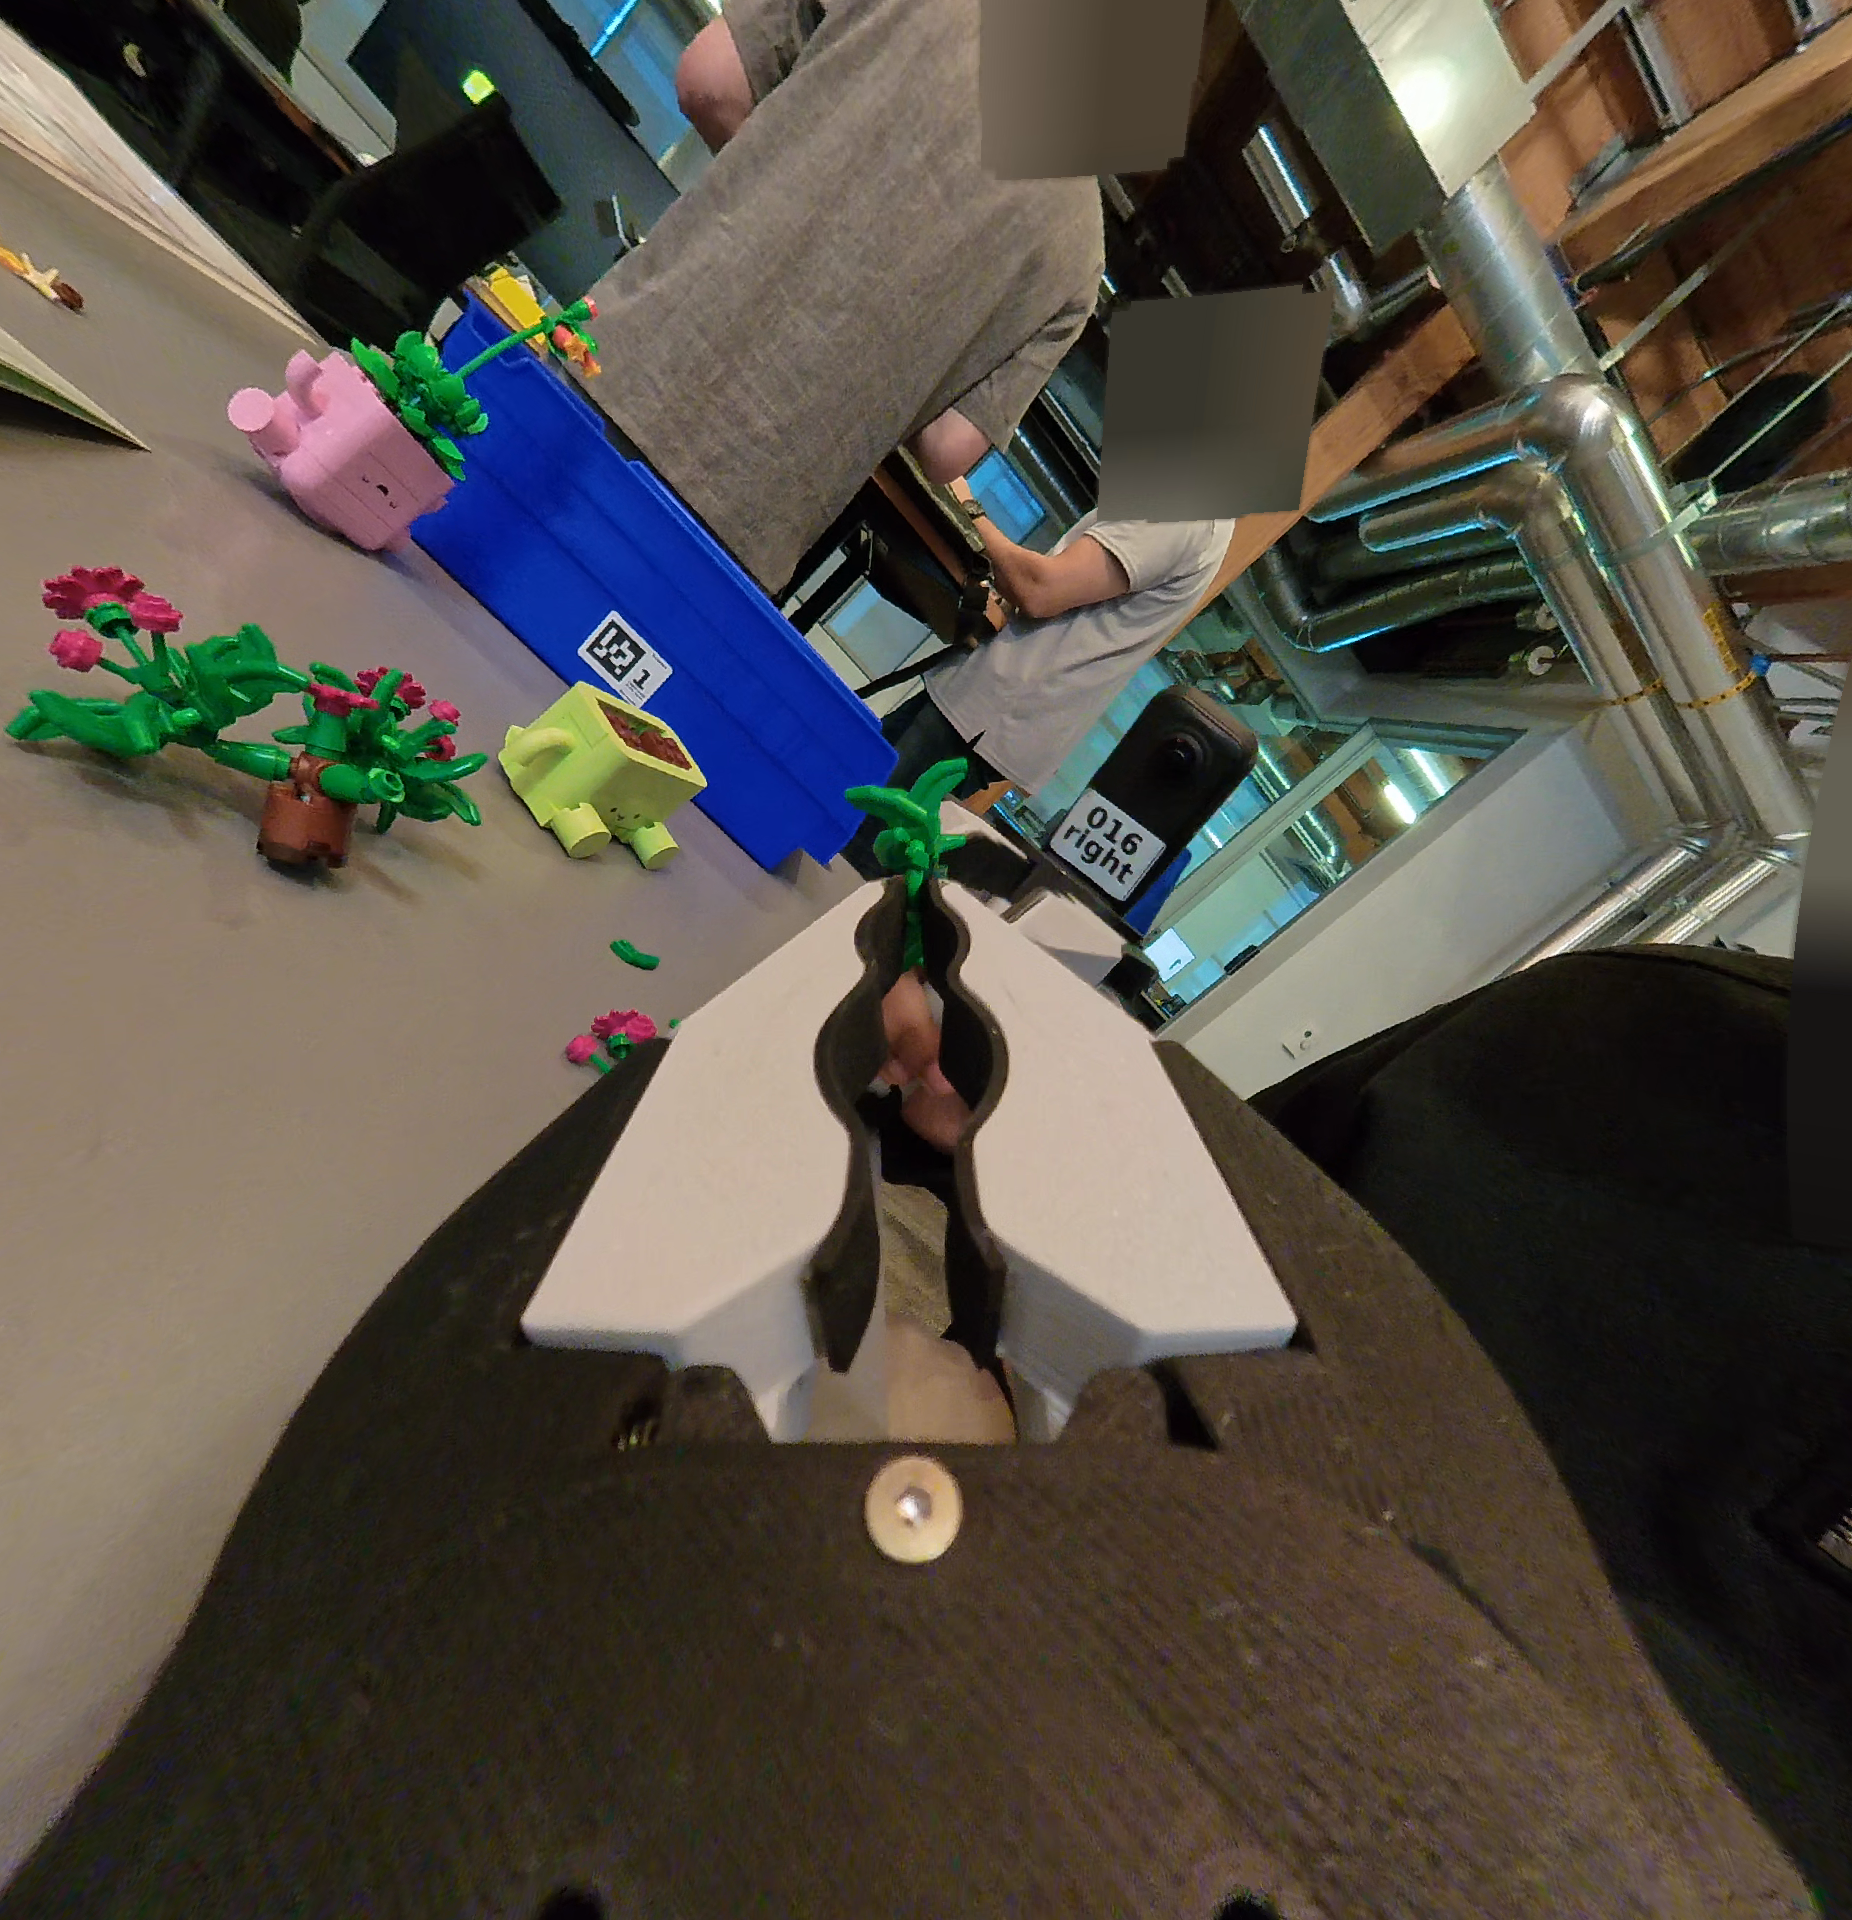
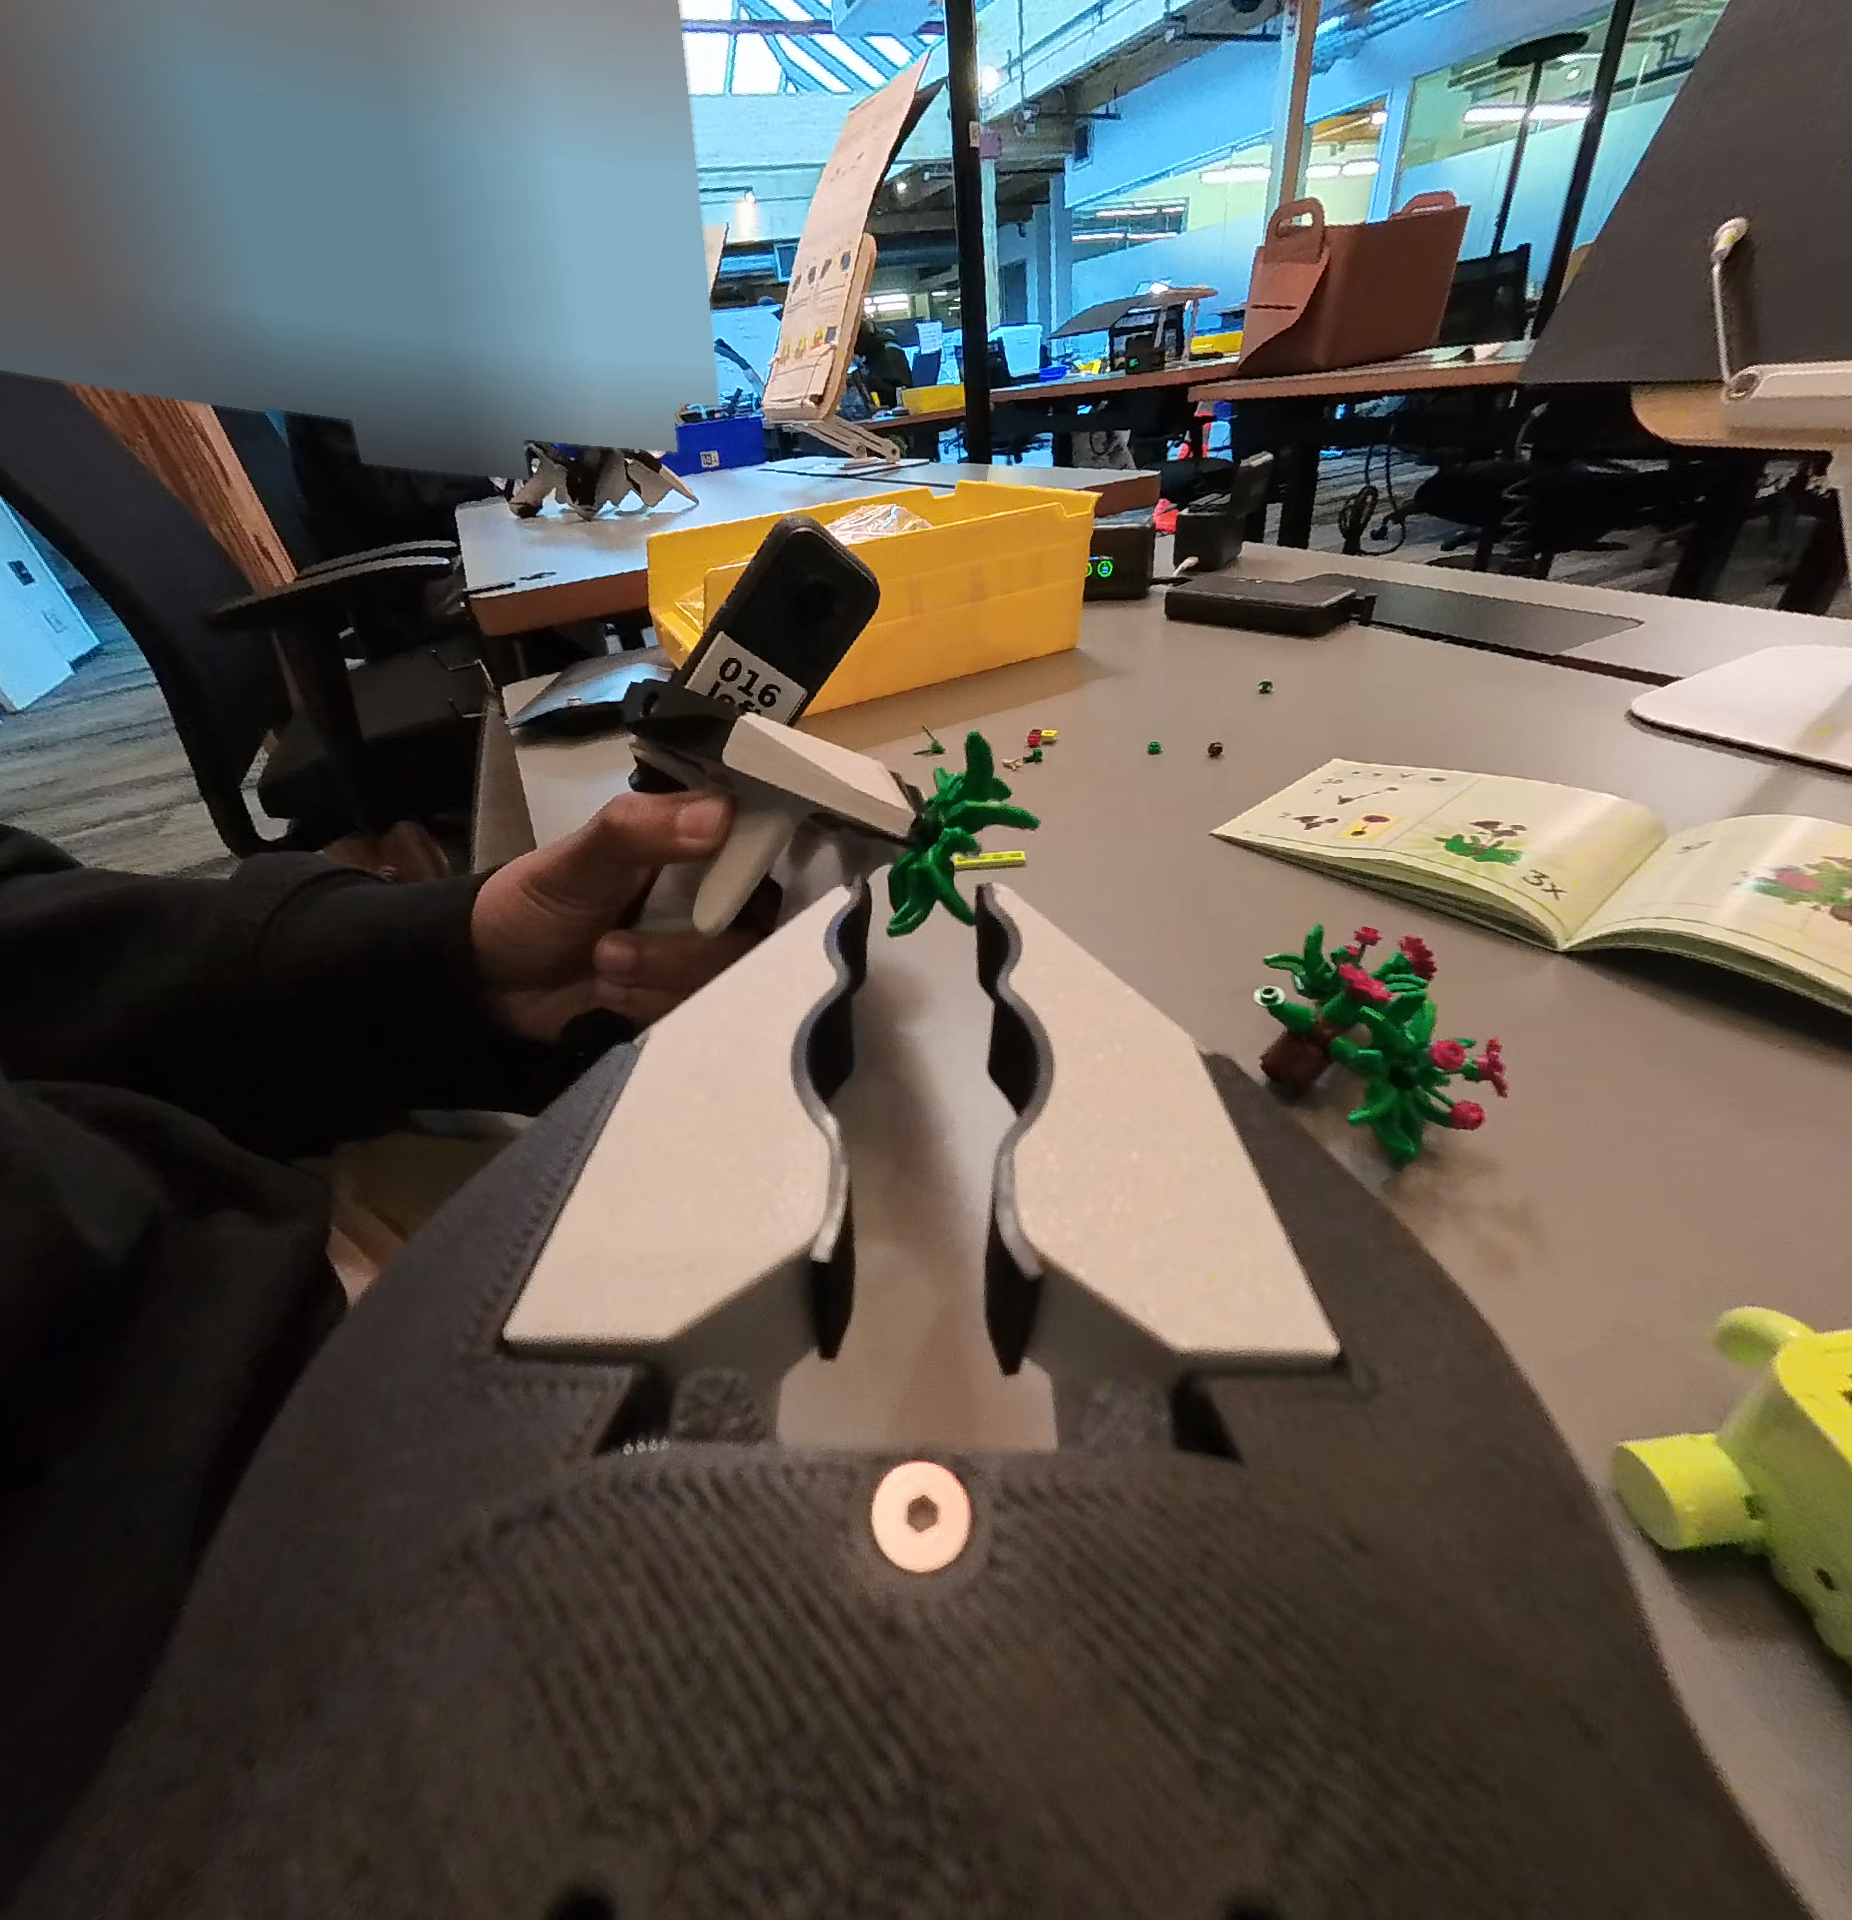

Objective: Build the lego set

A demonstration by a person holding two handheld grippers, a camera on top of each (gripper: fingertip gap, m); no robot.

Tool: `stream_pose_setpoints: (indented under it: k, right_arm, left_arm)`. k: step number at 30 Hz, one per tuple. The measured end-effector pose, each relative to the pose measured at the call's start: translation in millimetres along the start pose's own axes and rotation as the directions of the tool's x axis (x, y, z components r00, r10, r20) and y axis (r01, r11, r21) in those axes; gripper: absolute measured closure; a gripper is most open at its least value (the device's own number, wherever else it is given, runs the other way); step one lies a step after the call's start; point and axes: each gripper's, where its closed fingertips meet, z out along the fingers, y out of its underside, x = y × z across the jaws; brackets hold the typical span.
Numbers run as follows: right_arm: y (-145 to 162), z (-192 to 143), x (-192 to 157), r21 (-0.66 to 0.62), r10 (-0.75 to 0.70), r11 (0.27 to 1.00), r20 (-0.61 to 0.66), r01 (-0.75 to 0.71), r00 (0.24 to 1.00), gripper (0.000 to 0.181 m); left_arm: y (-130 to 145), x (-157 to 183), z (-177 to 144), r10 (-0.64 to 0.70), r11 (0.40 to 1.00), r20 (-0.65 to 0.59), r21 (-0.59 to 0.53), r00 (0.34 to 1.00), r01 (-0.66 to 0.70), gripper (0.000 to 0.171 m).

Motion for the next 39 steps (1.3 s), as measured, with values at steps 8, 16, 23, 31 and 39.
stream_pose_setpoints:
  k: [8,16,23,31,39]
  right_arm:
    - [-4,-3,6,0.029,0.124,0.992,0.023,-0.125,0.992,0.165]
    - [2,1,8,0.004,0.283,0.959,0.045,-0.284,0.958,0.173]
    - [5,1,13,-0.005,0.337,0.942,0.023,-0.337,0.941,0.177]
    - [16,0,19,-0.093,0.189,0.975,-0.112,-0.2,0.976,0.178]
    - [21,-2,23,-0.152,0.127,0.976,-0.184,-0.156,0.975,0.178]
  left_arm:
    - [5,0,3,0.012,0.999,0.005,-0.03,1.0,-0.012,0.171]
    - [9,0,6,0.028,0.998,0.018,-0.059,0.999,-0.027,0.171]
    - [13,-5,9,0.057,0.995,0.08,-0.087,0.995,-0.05,0.171]
    - [17,-14,10,0.052,0.995,0.155,-0.096,0.987,-0.037,0.171]
    - [20,-19,12,0.086,0.993,0.228,-0.102,0.97,-0.064,0.171]
